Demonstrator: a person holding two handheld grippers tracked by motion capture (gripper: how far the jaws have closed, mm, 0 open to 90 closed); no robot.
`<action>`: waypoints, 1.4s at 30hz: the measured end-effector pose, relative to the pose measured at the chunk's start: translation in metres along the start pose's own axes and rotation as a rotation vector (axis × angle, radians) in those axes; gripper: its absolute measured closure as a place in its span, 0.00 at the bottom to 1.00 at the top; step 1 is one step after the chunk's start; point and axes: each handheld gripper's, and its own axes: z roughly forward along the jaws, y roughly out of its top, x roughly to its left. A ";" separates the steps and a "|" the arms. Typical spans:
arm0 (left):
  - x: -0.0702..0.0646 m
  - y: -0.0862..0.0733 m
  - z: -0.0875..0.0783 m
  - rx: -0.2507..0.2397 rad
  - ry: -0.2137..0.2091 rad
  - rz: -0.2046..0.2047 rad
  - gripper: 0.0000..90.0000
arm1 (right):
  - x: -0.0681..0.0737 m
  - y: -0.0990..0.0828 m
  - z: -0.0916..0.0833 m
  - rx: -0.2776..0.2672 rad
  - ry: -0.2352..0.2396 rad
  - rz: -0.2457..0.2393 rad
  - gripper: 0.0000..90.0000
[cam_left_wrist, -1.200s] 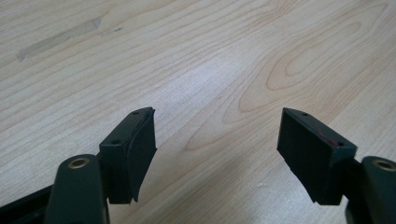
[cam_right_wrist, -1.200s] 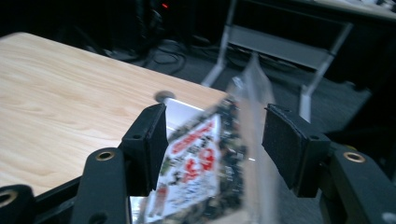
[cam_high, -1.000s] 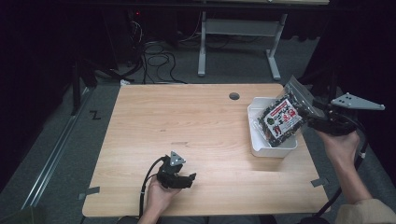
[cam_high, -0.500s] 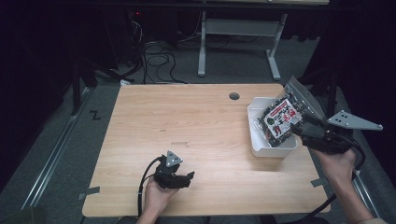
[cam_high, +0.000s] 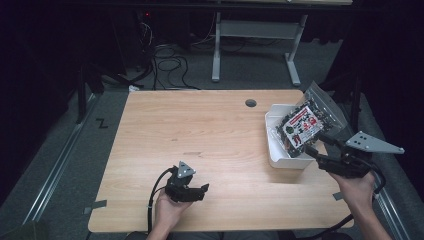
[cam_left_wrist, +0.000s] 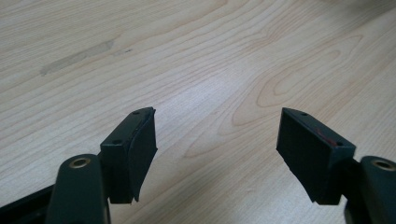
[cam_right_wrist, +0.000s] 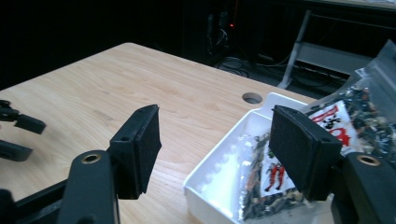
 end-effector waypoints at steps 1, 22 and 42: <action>-0.001 0.000 0.000 -0.002 -0.001 -0.001 0.32 | 0.002 -0.001 -0.001 0.000 0.004 0.001 0.38; -0.002 -0.001 -0.003 -0.049 0.002 0.005 0.34 | 0.040 -0.018 0.009 0.021 0.097 0.010 0.35; -0.006 0.001 -0.002 -0.050 0.024 0.041 0.31 | 0.065 -0.032 0.037 0.059 0.189 0.026 0.35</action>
